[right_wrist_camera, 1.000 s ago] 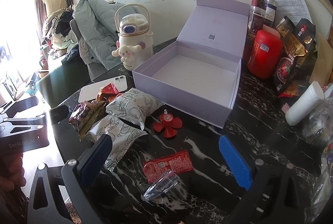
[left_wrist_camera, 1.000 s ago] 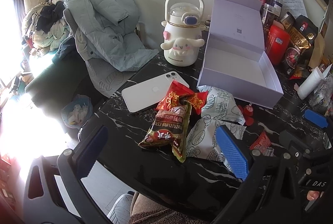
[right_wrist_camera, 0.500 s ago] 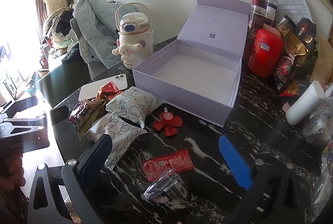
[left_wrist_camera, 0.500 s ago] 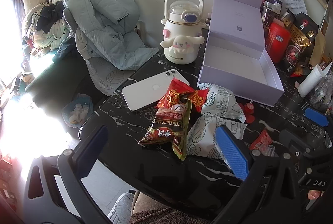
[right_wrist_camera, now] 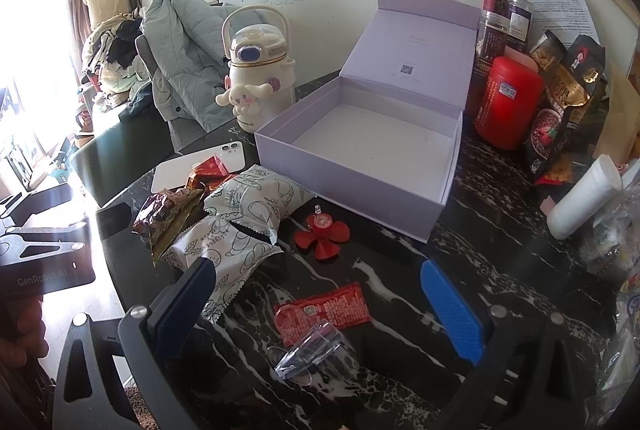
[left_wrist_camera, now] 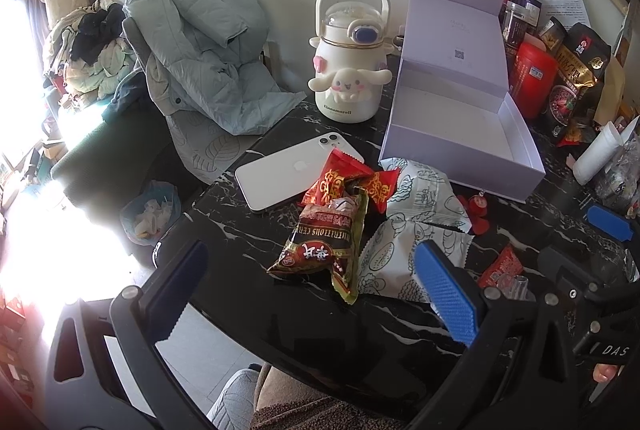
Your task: Organize objects
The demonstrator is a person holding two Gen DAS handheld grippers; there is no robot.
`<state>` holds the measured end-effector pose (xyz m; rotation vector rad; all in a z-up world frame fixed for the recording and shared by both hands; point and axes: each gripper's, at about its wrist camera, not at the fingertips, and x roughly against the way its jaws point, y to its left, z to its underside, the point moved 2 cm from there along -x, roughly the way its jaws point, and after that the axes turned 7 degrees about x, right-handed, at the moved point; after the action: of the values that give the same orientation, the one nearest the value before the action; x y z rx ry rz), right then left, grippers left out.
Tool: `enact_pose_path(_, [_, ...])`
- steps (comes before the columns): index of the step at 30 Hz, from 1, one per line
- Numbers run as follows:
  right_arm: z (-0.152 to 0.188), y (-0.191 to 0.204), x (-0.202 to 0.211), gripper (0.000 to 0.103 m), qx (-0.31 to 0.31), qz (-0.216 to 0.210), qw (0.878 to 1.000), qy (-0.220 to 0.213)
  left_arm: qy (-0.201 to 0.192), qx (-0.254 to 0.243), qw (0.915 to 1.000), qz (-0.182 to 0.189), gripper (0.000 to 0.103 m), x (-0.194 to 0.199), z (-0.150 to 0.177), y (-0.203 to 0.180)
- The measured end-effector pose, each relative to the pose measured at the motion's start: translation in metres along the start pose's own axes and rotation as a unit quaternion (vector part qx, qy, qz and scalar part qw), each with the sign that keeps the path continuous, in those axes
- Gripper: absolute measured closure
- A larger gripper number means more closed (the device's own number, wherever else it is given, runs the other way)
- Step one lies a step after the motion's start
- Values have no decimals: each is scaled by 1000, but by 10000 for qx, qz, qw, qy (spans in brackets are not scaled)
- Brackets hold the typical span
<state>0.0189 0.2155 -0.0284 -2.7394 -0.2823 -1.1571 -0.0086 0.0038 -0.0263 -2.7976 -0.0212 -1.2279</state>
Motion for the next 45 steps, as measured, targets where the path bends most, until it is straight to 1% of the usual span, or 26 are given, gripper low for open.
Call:
enact_pose_path(12, [3, 2, 9, 0, -12, 40, 10000, -59, -39, -4, 10000, 21, 0, 8, 3, 0])
enact_pose_path(17, [10, 3, 13, 0, -43, 37, 10000, -46, -51, 13, 10000, 16, 0, 12, 7, 2])
enact_pose_path(26, [33, 2, 21, 0, -135, 82, 9999, 43, 122, 69, 9997, 186, 0, 13, 28, 0])
enact_pose_path(33, [57, 0, 22, 0, -275, 153, 9993, 201, 281, -75, 9990, 326, 0, 9, 47, -8])
enact_pose_path(39, [73, -2, 15, 0, -358, 155, 9985, 381, 437, -192, 9978, 455, 0, 3, 62, -16])
enact_pose_path(45, [82, -2, 2, 0, -324, 73, 9981, 515, 535, -276, 9971, 473, 0, -6, 72, -19])
